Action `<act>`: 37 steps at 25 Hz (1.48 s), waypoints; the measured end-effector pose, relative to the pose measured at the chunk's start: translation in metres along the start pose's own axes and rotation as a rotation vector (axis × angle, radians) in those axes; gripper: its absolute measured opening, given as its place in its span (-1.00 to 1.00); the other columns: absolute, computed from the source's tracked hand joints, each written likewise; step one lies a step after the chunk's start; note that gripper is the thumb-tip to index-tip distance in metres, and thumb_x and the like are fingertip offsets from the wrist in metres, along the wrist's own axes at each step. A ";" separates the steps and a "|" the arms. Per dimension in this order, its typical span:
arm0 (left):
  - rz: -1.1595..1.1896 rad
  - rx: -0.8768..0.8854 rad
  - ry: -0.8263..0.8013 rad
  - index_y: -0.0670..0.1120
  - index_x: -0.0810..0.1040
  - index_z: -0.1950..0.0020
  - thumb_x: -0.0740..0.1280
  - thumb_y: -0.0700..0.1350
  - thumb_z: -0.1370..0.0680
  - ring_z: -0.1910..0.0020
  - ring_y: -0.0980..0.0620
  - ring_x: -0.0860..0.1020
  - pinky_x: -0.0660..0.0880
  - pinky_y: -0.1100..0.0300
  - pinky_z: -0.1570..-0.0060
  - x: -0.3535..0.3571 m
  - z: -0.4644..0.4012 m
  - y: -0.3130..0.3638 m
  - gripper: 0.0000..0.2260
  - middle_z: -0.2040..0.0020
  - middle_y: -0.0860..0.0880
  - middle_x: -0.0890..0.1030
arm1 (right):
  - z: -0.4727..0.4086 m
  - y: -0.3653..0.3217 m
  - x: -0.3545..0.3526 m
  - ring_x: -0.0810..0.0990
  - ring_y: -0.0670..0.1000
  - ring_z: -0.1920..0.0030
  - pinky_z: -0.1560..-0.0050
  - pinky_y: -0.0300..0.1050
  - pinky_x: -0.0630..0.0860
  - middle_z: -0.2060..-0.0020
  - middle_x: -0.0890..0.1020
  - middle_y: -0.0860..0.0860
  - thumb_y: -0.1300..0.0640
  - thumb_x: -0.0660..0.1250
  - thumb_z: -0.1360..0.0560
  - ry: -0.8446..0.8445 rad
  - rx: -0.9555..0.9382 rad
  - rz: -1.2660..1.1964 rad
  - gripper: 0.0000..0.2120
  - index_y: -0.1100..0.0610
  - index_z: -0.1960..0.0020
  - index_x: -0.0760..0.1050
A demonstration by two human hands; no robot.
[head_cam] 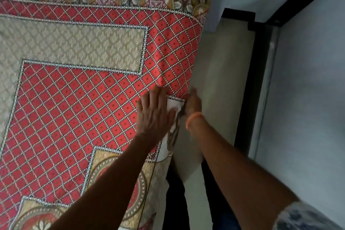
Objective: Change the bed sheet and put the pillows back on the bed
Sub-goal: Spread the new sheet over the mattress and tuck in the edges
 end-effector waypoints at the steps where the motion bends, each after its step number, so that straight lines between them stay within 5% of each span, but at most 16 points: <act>1: 0.007 -0.015 -0.009 -0.18 0.33 -0.48 0.27 0.19 -0.58 -0.27 -0.22 0.40 0.39 -0.14 -0.21 -0.002 -0.026 0.003 -0.40 -0.40 -0.20 0.40 | -0.009 -0.033 0.008 0.64 -0.02 0.27 0.30 -0.26 0.51 0.29 0.64 -0.05 -0.21 0.05 -0.63 -0.018 -0.053 0.038 -0.52 0.08 0.14 0.56; 3: 0.038 -0.015 -0.006 -0.20 0.21 -0.55 0.20 0.19 -0.62 -0.42 -0.23 0.31 0.28 -0.17 -0.37 -0.007 -0.068 0.006 -0.36 -0.51 -0.21 0.30 | -0.021 -0.092 0.022 0.59 -0.03 0.21 0.18 -0.18 0.51 0.23 0.60 -0.07 -0.33 0.02 -0.58 -0.004 -0.214 0.172 -0.45 0.04 0.13 0.58; 6: 0.072 0.042 -0.022 -0.26 0.12 -0.58 0.11 0.12 -0.66 -0.57 -0.23 0.10 0.06 -0.10 -0.54 -0.010 -0.114 0.019 -0.38 -0.58 -0.24 0.15 | -0.037 -0.152 0.038 0.56 0.08 0.21 0.27 -0.13 0.38 0.18 0.61 0.09 -0.31 0.08 -0.58 0.155 -0.378 0.311 -0.42 0.15 0.20 0.56; 8: 0.072 0.052 -0.048 -0.28 0.09 -0.58 0.05 0.11 -0.65 -0.59 -0.21 0.01 -0.04 -0.05 -0.57 -0.011 -0.130 0.024 -0.37 -0.59 -0.25 0.08 | -0.041 -0.170 0.051 0.59 0.20 -0.03 0.15 -0.08 0.37 -0.04 0.64 0.20 -0.26 0.08 -0.61 0.241 -0.414 0.402 -0.40 0.26 -0.05 0.57; 10: 0.075 0.044 -0.037 -0.29 0.13 -0.57 0.06 0.11 -0.64 -0.59 -0.21 0.02 -0.03 -0.06 -0.57 -0.011 -0.134 0.027 -0.37 -0.59 -0.26 0.10 | -0.045 -0.175 0.050 0.56 0.22 -0.14 0.06 -0.08 0.36 -0.13 0.62 0.23 -0.19 0.06 -0.64 0.282 -0.489 0.406 -0.43 0.29 -0.20 0.53; 13: 0.084 0.123 0.001 -0.29 0.26 -0.52 0.13 0.11 -0.65 -0.57 -0.20 0.13 0.06 -0.08 -0.55 -0.012 -0.135 0.030 -0.41 -0.55 -0.26 0.22 | -0.057 -0.171 0.025 0.61 0.21 -0.01 0.27 -0.22 0.15 0.02 0.66 0.25 -0.11 0.11 -0.65 0.270 -0.608 0.365 -0.49 0.32 -0.06 0.59; 18: 0.043 0.245 -0.033 -0.26 0.27 -0.53 0.12 -0.04 -0.67 -0.58 -0.18 0.10 0.07 -0.12 -0.55 -0.013 -0.160 0.043 -0.52 -0.57 -0.23 0.20 | -0.075 -0.165 0.029 0.60 0.20 -0.08 -0.09 -0.06 0.46 -0.04 0.66 0.23 -0.17 0.03 -0.65 0.097 -0.431 0.429 -0.42 0.26 -0.09 0.63; 22: -0.066 0.273 -0.043 -0.22 0.14 -0.58 0.03 -0.08 -0.64 -0.60 -0.17 -0.01 -0.02 -0.09 -0.56 -0.015 -0.234 0.060 -0.49 -0.60 -0.21 0.08 | -0.096 -0.181 0.031 0.63 0.10 0.05 0.22 -0.18 0.44 0.15 0.69 0.05 -0.13 0.10 -0.64 0.019 -0.307 0.257 -0.55 0.12 0.05 0.65; 25: -0.153 0.325 -0.046 -0.18 0.26 -0.53 0.07 -0.03 -0.61 -0.55 -0.19 0.16 0.06 -0.06 -0.54 -0.014 -0.308 0.074 -0.50 -0.53 -0.20 0.29 | -0.111 -0.216 0.042 0.64 0.09 -0.03 -0.06 -0.03 0.55 0.03 0.69 0.10 -0.20 0.07 -0.63 -0.064 -0.265 0.135 -0.51 0.10 -0.09 0.63; 30: -0.315 0.252 -0.212 -0.10 0.55 -0.23 0.26 0.14 -0.50 -0.23 -0.16 0.48 0.32 0.00 -0.25 -0.018 -0.368 0.092 -0.58 -0.21 -0.14 0.56 | -0.134 -0.233 0.048 0.60 0.31 -0.14 -0.16 0.31 0.50 -0.03 0.65 0.31 0.11 0.25 -0.60 -0.001 -0.253 0.034 -0.69 0.36 -0.06 0.60; 34: -0.273 0.200 -0.093 -0.08 0.61 -0.11 0.35 0.20 -0.43 -0.13 -0.14 0.52 0.37 0.02 -0.15 -0.029 -0.377 0.068 -0.57 -0.09 -0.13 0.62 | -0.133 -0.224 0.069 0.66 0.27 -0.01 -0.12 0.27 0.56 0.08 0.70 0.21 0.04 0.26 -0.57 -0.046 -0.239 0.097 -0.71 0.21 0.09 0.66; 37: -0.294 0.211 -0.214 -0.09 0.57 -0.18 0.32 0.20 -0.48 -0.17 -0.14 0.50 0.36 0.03 -0.15 -0.024 -0.381 0.063 -0.56 -0.12 -0.14 0.59 | -0.130 -0.228 0.073 0.64 0.25 0.00 -0.10 0.12 0.56 0.07 0.69 0.22 0.15 0.20 -0.57 -0.033 -0.252 0.252 -0.73 0.27 0.04 0.63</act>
Point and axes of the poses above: each hand's wrist, its own z-axis away from the middle knuckle, its own x-axis out of the palm, y = z × x, the point moved 3 cm from there along -z, towards the middle knuckle
